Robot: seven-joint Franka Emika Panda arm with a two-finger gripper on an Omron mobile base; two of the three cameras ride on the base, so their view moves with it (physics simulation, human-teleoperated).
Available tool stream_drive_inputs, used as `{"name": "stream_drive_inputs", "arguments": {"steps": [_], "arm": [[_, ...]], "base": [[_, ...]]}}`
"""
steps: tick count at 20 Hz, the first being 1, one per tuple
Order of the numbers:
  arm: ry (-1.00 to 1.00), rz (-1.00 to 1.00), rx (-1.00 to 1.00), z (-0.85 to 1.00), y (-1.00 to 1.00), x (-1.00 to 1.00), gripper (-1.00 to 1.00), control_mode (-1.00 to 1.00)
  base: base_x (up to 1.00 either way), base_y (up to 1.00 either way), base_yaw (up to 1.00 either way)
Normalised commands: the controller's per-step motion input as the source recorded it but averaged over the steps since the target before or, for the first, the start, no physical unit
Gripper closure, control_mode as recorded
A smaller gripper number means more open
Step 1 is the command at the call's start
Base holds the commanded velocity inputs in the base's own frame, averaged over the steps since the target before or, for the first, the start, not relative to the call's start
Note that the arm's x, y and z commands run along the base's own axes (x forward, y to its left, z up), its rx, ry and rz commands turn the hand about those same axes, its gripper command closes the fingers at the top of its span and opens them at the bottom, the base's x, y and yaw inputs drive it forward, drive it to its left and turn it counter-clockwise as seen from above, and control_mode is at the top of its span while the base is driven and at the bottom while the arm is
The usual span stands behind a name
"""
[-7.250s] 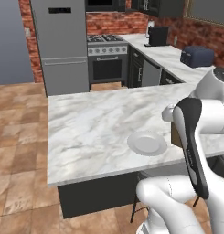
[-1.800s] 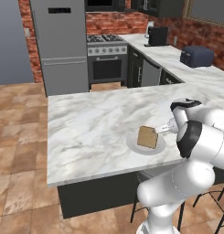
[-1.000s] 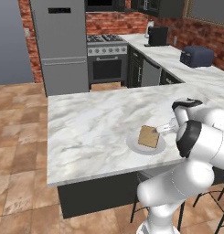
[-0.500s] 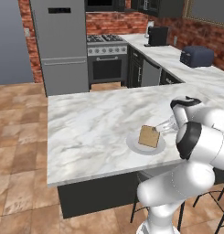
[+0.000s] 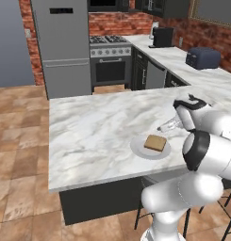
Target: Start the toaster. Once the lever pops up, take the bread to the plate on the dining counter.
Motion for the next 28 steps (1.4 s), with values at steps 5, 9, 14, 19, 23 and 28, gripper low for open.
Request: {"name": "stream_drive_inputs", "arguments": {"steps": [5,9,14,19,23,28], "arm": [[0.0,-0.04,-0.11,0.31,0.12,-0.22,-1.0,-1.0],[0.03,-0.13,-0.1,0.29,0.22,-0.64,-1.0,-1.0],[0.05,-0.2,-0.09,0.27,0.19,-0.79,-1.0,-1.0],[0.06,-0.21,-0.07,0.35,0.38,-0.65,-1.0,-1.0],[0.11,-0.22,-0.03,0.48,0.52,-0.37,-1.0,-1.0],[0.05,-0.19,-0.04,0.28,0.36,-0.52,-1.0,-1.0]], "base": [[0.0,0.0,0.0],[0.0,0.0,0.0],[0.0,0.0,0.0],[0.0,0.0,0.0],[0.0,0.0,0.0],[0.0,0.0,0.0]]}}
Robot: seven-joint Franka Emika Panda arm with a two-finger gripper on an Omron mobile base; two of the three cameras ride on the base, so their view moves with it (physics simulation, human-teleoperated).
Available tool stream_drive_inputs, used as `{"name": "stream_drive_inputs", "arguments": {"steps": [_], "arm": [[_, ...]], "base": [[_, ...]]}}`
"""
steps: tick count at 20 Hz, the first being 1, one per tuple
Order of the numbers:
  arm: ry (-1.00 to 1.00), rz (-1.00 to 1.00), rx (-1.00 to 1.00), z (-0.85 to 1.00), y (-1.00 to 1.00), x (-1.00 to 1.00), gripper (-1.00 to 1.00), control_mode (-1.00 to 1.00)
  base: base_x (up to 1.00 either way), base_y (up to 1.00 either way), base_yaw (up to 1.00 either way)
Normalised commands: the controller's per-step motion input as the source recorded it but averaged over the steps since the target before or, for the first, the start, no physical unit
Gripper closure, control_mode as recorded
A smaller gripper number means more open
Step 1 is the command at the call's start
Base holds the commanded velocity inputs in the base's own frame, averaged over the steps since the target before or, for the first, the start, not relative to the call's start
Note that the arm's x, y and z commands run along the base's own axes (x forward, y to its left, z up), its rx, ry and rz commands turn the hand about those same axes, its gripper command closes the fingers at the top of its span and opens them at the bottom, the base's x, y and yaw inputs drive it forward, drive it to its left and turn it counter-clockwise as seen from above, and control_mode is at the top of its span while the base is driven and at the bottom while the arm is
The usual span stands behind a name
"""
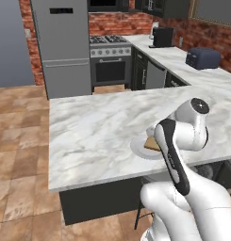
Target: Start the toaster. Once the lever pops up, take the bread to the plate on the dining counter.
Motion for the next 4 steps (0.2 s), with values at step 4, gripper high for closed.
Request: {"name": "stream_drive_inputs", "arguments": {"steps": [4], "arm": [[0.02,-0.06,0.0,0.5,0.02,-0.81,-1.0,-1.0]], "base": [[0.0,0.0,0.0]]}}
